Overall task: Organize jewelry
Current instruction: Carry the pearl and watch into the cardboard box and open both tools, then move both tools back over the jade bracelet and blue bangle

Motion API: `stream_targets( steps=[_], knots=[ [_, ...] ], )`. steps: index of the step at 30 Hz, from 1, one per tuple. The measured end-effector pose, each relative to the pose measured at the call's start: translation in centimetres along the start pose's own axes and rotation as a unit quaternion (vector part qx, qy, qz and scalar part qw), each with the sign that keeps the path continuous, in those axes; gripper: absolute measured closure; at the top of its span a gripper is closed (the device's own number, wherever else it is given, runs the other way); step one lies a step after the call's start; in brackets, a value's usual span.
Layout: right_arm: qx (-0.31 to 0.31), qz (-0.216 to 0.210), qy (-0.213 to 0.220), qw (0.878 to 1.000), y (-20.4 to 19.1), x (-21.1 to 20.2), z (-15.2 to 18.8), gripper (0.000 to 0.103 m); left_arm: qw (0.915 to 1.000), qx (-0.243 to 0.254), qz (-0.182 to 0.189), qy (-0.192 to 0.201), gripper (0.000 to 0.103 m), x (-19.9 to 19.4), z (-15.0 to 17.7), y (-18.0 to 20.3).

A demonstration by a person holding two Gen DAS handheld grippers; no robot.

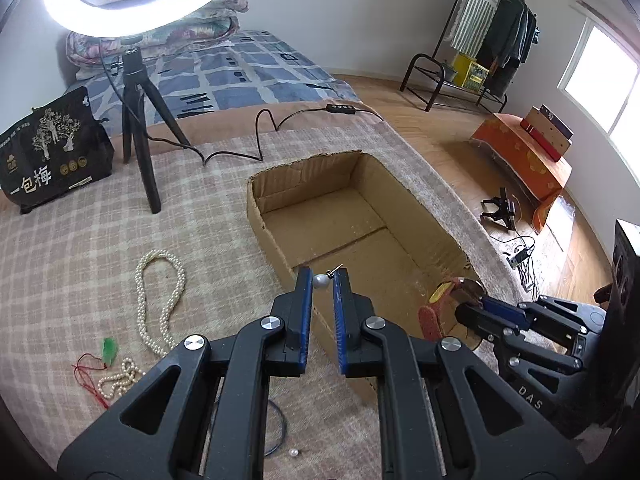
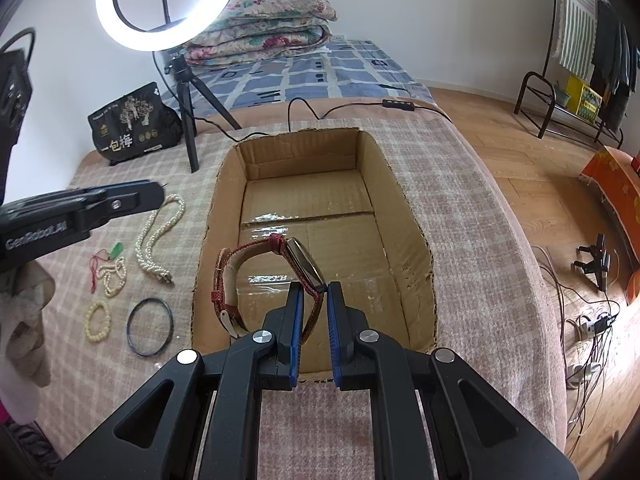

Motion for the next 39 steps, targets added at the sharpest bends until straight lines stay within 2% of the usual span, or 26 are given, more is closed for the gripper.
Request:
stream_targets(
  steps=[10,21,25,26,27,28,29,31,36,39],
  knots=[
    [0.001,0.010,-0.006,1.000,0.9,0.2,0.3,0.093,1.0000,0.001,-0.004,-0.009,0.094,3.7,-1.4,1.0],
    [-0.002,0.011,-0.004,1.000,1.4,-0.1,0.5,0.093,0.9998,0.007,-0.014,-0.008,0.094,4.1,-1.6,1.7],
    [-0.009,0.010,0.000,1.000,1.1,-0.3,0.4,0.089,0.9997,0.017,-0.020,0.000,0.094,3.7,-1.9,1.9],
    [-0.011,0.010,0.002,1.000,1.0,-0.4,0.4,0.088,0.9996,0.020,-0.021,0.001,0.089,3.6,-1.9,2.0],
    [-0.012,0.012,0.004,1.000,1.0,-0.5,0.3,0.088,0.9995,0.023,-0.023,0.004,0.076,3.4,-1.9,2.0],
    [-0.013,0.016,0.006,1.000,1.0,-0.6,0.3,0.084,0.9994,0.025,-0.025,0.007,0.070,3.2,-2.0,2.1],
    [-0.013,0.019,0.010,1.000,1.1,-0.8,0.2,0.074,0.9993,0.027,-0.026,0.011,0.063,3.0,-2.1,2.1],
    [-0.012,0.023,0.017,1.000,1.2,-1.0,0.0,0.062,0.9991,0.030,-0.027,0.014,0.063,2.8,-2.2,2.2],
    [-0.013,0.025,0.018,0.999,1.3,-1.1,-0.1,0.061,0.9987,0.032,-0.033,0.022,0.062,2.2,-2.4,2.0],
    [-0.014,0.031,0.023,0.999,1.4,-1.3,-0.3,0.052,0.9985,0.033,-0.036,0.026,0.055,1.7,-2.5,2.0]
  ],
)
Point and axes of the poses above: each gripper's, at about its wrist camera, not at the fingertips, and x roughly the way its jaws point, y to its right, z to its underside, the point moved 7 cm from there along x, roughly the way its jaws point, and after that the axes turned 5 degrees about y, right-handed, at the moved point
